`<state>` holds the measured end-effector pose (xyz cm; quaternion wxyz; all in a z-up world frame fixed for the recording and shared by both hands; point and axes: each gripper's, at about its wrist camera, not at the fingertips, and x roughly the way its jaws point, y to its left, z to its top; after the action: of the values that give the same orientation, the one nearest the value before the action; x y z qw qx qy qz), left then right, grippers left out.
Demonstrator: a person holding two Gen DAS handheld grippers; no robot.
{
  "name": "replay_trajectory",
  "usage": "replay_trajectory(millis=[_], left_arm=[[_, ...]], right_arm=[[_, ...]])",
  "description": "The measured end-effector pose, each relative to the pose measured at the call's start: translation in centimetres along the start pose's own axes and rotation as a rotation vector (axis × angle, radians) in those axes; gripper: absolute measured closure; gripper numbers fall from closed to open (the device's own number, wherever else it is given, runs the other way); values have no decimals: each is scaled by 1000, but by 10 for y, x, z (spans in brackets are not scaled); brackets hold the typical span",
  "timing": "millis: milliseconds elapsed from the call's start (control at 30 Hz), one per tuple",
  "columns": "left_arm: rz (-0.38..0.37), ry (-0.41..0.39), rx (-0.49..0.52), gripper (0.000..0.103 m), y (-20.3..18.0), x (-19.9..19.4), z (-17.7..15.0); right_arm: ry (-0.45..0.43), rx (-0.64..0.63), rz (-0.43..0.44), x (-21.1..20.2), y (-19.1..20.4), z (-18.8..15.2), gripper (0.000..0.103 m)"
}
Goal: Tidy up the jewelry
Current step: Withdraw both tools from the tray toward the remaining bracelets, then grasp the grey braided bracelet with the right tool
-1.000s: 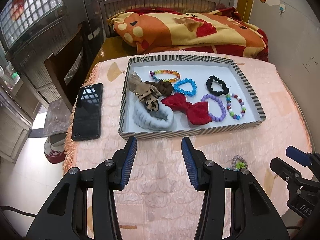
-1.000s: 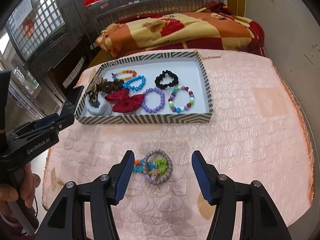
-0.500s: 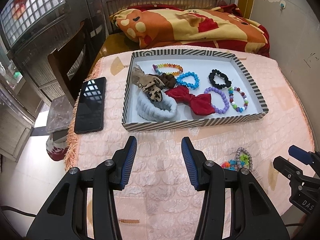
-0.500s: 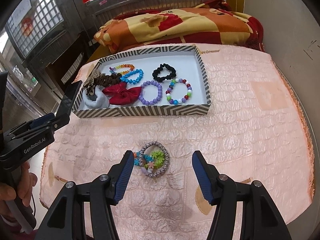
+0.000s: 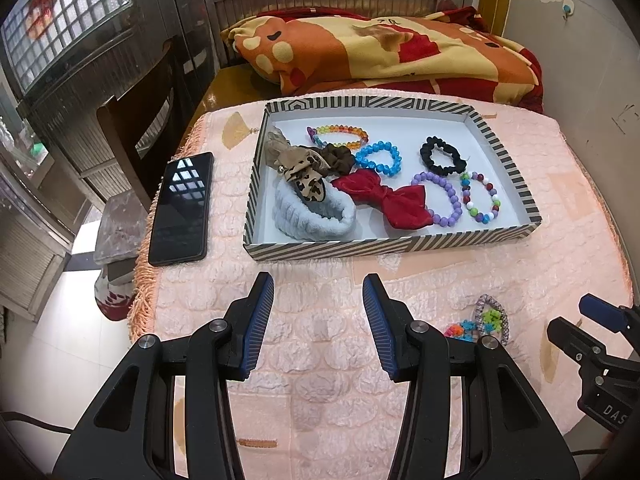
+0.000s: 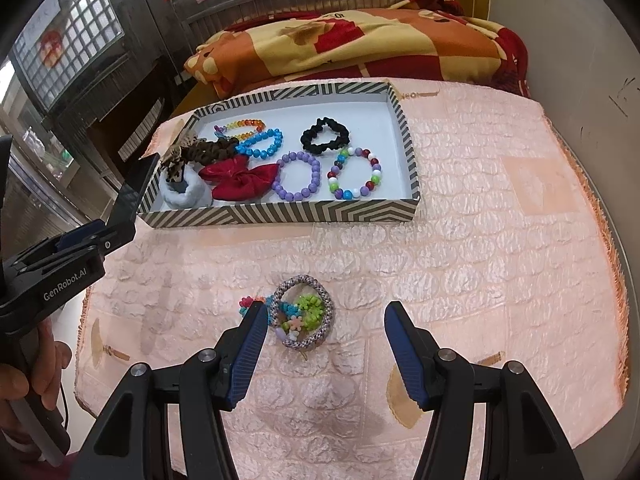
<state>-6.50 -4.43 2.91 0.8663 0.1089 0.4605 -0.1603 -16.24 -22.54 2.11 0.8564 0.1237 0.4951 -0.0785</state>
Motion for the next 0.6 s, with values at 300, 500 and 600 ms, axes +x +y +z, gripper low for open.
replay_trajectory(millis=[300, 500, 600], left_arm=[[-1, 11, 0, 57, 0, 5, 0], [-14, 37, -25, 57, 8, 15, -4], [-27, 61, -29, 57, 9, 21, -6]], right_arm=[[15, 11, -4, 8, -4, -3, 44], [42, 2, -16, 25, -11, -9, 44], [49, 13, 2, 33, -14, -11, 44]])
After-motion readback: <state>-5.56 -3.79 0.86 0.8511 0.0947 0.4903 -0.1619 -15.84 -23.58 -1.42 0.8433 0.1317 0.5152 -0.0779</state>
